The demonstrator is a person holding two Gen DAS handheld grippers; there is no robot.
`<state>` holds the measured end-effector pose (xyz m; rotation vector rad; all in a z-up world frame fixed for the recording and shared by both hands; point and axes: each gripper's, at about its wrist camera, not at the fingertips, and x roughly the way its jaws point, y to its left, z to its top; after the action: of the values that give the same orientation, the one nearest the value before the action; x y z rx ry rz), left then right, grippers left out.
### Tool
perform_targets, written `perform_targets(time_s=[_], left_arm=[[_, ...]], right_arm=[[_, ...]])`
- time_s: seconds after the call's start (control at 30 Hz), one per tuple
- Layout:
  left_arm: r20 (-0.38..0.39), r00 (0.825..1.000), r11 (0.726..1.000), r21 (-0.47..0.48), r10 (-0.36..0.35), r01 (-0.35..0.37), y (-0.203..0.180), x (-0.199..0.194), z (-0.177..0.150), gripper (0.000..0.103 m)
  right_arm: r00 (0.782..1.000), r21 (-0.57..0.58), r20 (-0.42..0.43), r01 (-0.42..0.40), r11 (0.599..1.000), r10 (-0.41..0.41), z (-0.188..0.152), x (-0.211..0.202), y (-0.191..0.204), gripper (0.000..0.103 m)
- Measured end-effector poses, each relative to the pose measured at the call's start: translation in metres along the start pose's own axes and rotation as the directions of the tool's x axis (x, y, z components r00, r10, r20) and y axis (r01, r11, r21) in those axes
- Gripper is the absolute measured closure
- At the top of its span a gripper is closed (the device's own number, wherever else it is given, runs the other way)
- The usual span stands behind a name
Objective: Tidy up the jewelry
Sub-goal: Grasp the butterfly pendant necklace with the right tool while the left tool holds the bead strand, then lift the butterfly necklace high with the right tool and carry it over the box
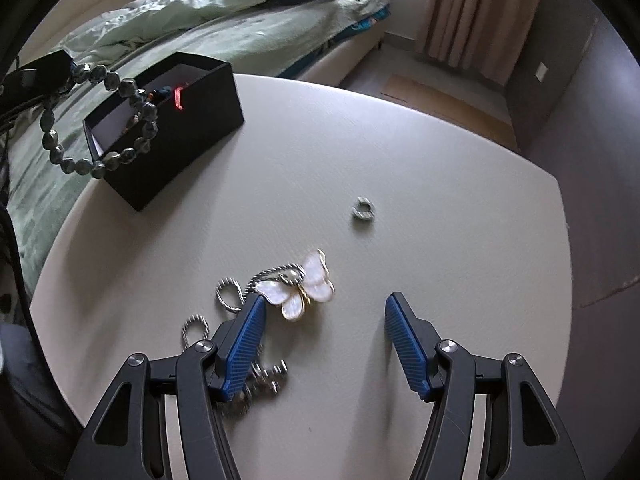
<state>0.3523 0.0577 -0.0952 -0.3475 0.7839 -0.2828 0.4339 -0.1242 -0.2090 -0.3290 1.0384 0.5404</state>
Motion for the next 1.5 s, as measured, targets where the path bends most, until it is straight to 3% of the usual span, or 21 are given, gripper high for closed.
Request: perform_targets(time_s=[0.17,0.23,0.27,0.5,0.73,0.97,1.1,1.5], left_arm=[[0.002,1.0,1.0,-0.013,0.001,-0.001,0.005,-0.002,0.0,0.094],[0.001,1.0,1.0,-0.015,-0.001,0.001,0.006,-0.003,0.001,0.094],[0.0,1.0,1.0,-0.015,-0.002,0.002,0.006,-0.003,0.001,0.094],[0.008,1.0,1.0,-0.016,-0.013,0.014,0.006,-0.007,0.002,0.094],[0.031,0.999,0.999,-0.034,-0.012,0.013,0.011,-0.015,0.003,0.094],[0.053,0.999,0.999,-0.054,-0.002,0.005,0.015,-0.02,0.005,0.094],[0.07,0.997,0.999,-0.05,0.009,-0.005,0.012,-0.026,0.008,0.094],[0.073,0.997,0.998,-0.062,0.02,-0.015,0.012,-0.044,0.017,0.094]], right_arm=[[0.999,-0.035,0.035,-0.022,0.999,0.023,0.007,0.004,0.004,0.047],[0.999,-0.044,0.044,-0.027,0.999,0.029,0.008,0.004,0.004,0.054],[0.999,-0.044,0.045,-0.028,0.999,0.03,0.009,0.004,0.004,0.062],[0.999,-0.049,0.03,-0.03,0.998,0.031,0.011,0.001,0.007,0.066],[0.995,-0.021,0.083,-0.058,0.998,0.059,0.009,-0.027,0.009,0.066],[0.969,0.056,0.218,-0.128,0.99,0.112,0.021,-0.063,0.003,0.066],[0.944,0.093,0.307,-0.153,0.984,0.118,0.029,-0.085,0.004,0.066],[0.877,0.108,0.456,-0.223,0.969,0.151,0.056,-0.139,0.019,0.066]])
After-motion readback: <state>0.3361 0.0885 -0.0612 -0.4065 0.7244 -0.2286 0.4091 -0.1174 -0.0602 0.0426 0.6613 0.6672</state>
